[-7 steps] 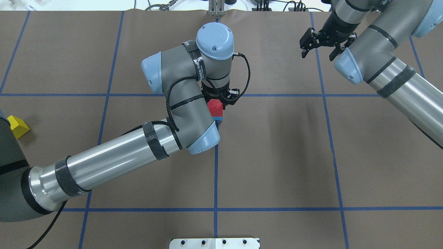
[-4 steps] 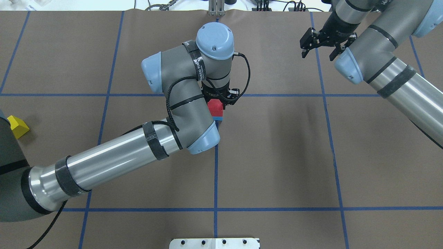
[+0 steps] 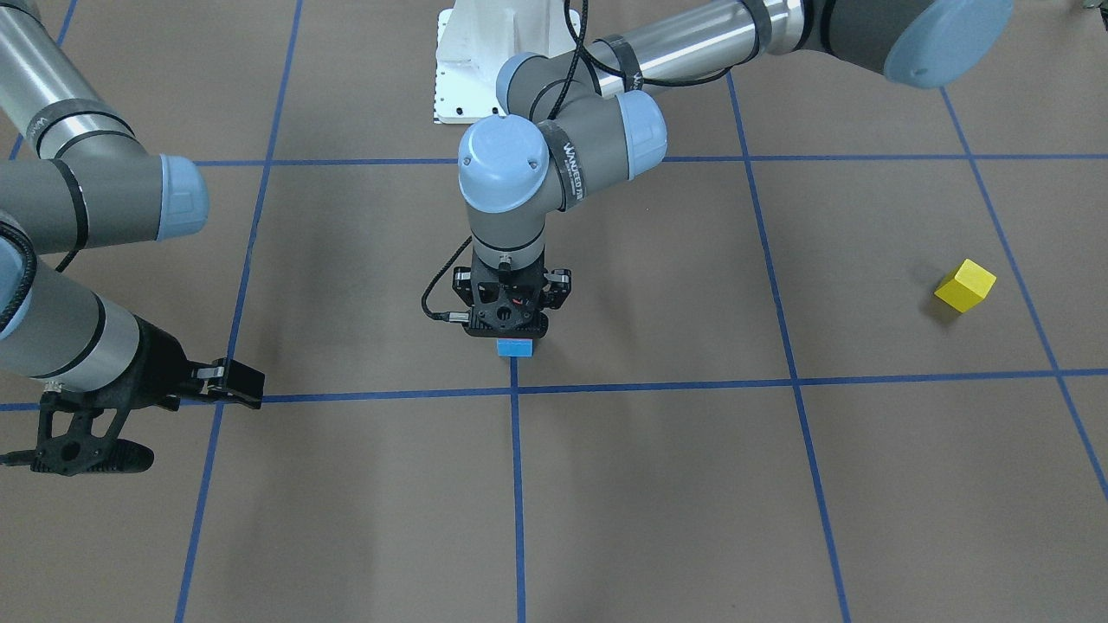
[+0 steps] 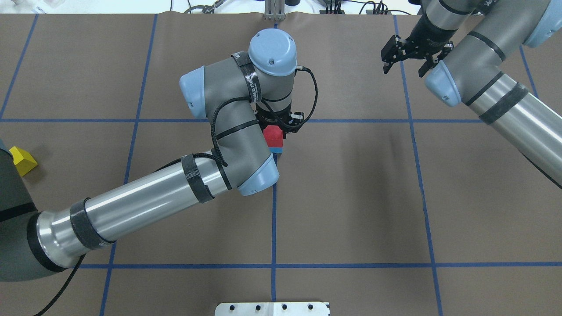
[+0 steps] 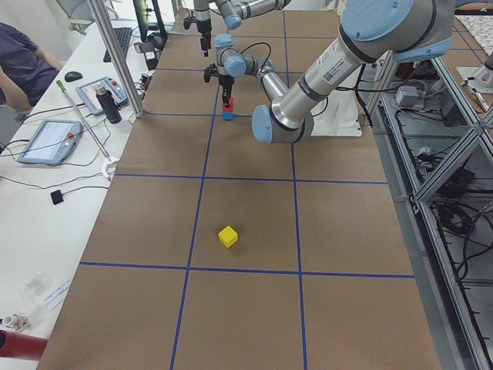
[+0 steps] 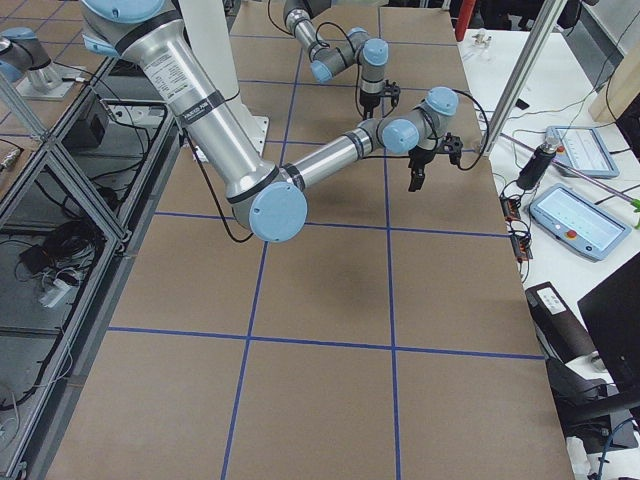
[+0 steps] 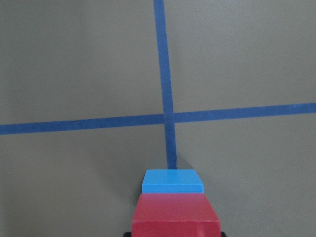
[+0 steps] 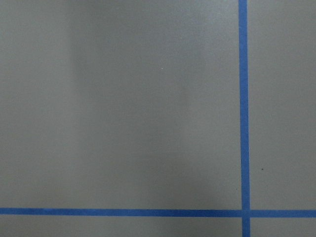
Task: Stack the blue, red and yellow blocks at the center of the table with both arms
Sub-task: 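Lower the red cube onto the blue cube with the left gripper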
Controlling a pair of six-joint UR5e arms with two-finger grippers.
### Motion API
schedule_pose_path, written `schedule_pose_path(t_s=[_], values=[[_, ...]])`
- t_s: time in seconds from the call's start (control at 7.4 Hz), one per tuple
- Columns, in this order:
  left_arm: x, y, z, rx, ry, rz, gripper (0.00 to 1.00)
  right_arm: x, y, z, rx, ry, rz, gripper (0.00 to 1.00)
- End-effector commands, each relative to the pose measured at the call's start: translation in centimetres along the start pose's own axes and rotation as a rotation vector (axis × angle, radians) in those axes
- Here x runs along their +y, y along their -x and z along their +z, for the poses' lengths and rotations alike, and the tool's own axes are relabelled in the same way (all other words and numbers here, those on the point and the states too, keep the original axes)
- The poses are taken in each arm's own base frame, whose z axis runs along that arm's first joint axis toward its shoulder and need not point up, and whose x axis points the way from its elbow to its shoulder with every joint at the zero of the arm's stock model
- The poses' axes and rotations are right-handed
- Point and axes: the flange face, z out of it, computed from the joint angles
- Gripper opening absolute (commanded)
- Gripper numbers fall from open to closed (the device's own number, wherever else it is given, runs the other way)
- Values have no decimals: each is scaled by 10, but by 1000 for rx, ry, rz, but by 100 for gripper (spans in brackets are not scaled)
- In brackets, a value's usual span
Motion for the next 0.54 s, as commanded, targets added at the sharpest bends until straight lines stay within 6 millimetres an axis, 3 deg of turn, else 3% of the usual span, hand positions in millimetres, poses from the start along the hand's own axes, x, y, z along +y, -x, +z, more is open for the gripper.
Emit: schedule_pose_path(t_s=[0.0,0.41], values=[[0,0,-1,3,-2,2,34,1,-4,2,1,3,4,99],[-1,1,0,-2,-6,0,34,1,-7,2,3,4,5,99]])
